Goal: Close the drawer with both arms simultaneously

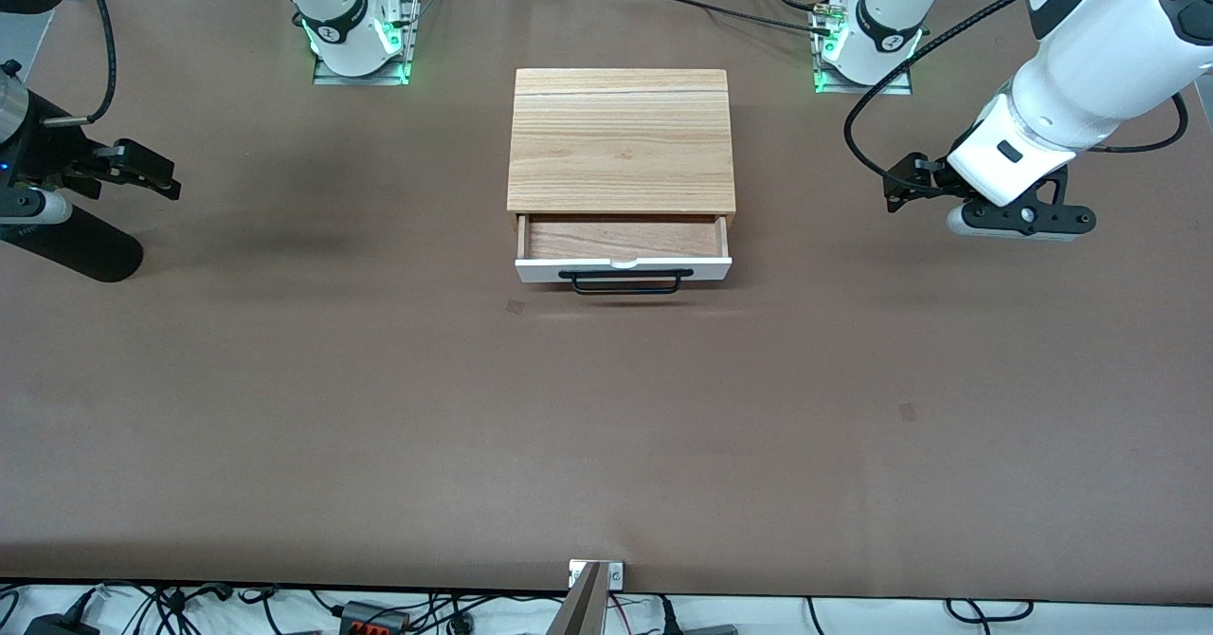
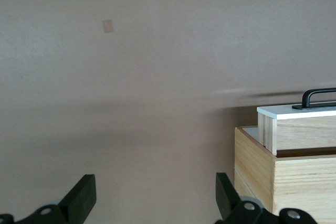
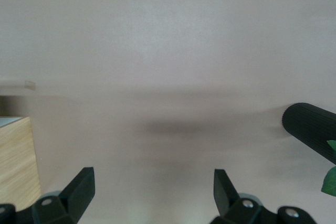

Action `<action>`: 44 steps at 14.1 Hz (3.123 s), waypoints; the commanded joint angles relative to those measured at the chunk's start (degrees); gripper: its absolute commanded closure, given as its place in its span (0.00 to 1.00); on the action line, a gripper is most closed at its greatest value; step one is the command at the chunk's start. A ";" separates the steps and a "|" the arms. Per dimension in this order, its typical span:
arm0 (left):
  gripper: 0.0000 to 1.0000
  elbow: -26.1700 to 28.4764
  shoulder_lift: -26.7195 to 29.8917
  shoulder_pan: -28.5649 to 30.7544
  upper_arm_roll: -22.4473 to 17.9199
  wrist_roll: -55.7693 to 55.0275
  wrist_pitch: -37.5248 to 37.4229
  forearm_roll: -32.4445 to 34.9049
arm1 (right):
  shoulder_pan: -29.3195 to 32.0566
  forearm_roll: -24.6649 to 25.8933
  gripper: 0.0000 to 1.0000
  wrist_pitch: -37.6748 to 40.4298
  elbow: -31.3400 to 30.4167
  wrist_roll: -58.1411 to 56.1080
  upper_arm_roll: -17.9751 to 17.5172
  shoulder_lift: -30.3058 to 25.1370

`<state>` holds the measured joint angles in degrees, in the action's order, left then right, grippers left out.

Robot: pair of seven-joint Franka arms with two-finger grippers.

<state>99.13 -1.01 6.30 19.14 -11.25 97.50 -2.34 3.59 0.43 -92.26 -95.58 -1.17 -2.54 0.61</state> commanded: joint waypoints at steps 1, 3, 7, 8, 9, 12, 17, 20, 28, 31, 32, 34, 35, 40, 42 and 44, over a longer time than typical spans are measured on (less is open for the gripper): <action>0.00 0.10 0.57 0.56 0.72 -0.53 -0.38 0.32 | 0.89 -0.08 0.00 -0.37 -0.84 0.81 -0.97 -0.61; 0.00 -0.60 0.22 0.47 0.72 -0.26 -0.38 0.41 | 0.89 -0.08 0.00 -0.37 -0.75 0.81 -0.97 -0.61; 0.00 -0.78 -0.40 0.29 0.72 -0.26 -0.30 0.41 | 0.98 0.01 0.00 -0.46 -0.67 -0.32 -0.97 -0.44; 0.00 -0.95 -1.01 0.12 0.90 -0.61 -0.12 0.41 | 0.89 -0.08 0.00 -0.29 -0.06 -0.42 -0.97 -0.09; 0.00 -2.17 -2.41 -0.32 1.33 -0.79 0.14 0.41 | 0.81 0.01 0.00 0.32 0.21 -0.33 -0.97 0.00; 0.00 -7.53 -8.03 -1.99 1.42 -0.96 -0.65 0.76 | -0.68 -0.08 0.00 1.21 0.48 0.11 -1.06 0.18; 0.00 -13.50 -17.43 -5.41 1.42 -2.37 -0.12 0.76 | -4.46 -0.08 0.00 0.42 0.56 0.73 -1.15 3.51; 0.00 -16.41 -22.44 -7.61 1.34 -2.63 1.54 0.76 | -8.05 -0.78 0.00 -0.11 1.53 0.81 -1.32 8.96; 0.00 -16.77 -30.63 -12.27 1.34 -2.63 8.67 0.84 | -16.50 -13.23 0.00 -24.33 1.36 5.36 -1.32 23.01; 0.00 -16.68 -31.95 -14.03 1.25 -2.55 8.67 1.02 | -20.54 -16.16 0.00 -31.55 1.44 11.95 -1.32 25.66; 0.00 -16.60 -32.13 -14.03 1.25 -2.55 8.58 1.02 | -22.47 -16.16 0.00 -33.84 1.44 15.72 -1.32 26.36; 0.00 -16.25 -32.48 -14.38 1.25 -2.46 8.58 1.02 | -24.68 -16.07 0.00 -36.05 1.44 19.70 -1.24 27.33; 0.00 -16.33 -32.83 -14.65 1.25 -2.46 8.58 1.11 | -25.29 -16.07 0.00 -36.49 1.36 19.88 -1.24 27.51; 0.00 -15.98 -33.80 -15.26 1.25 -2.37 8.23 1.11 | -28.98 -16.16 0.00 -37.64 1.01 19.97 -1.32 28.74; 0.00 -15.89 -33.97 -15.96 1.25 -2.37 6.75 1.11 | -29.43 -16.16 0.00 -37.38 0.92 20.76 -1.32 28.92; 0.00 -15.89 -34.15 -16.14 1.34 -2.46 5.86 1.02 | -30.04 -16.16 0.00 -35.89 -0.04 20.41 -1.32 29.01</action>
<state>84.42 -34.52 -9.21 20.40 -13.26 104.89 -2.35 -25.79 -14.90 -129.20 -95.24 18.66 -4.12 29.46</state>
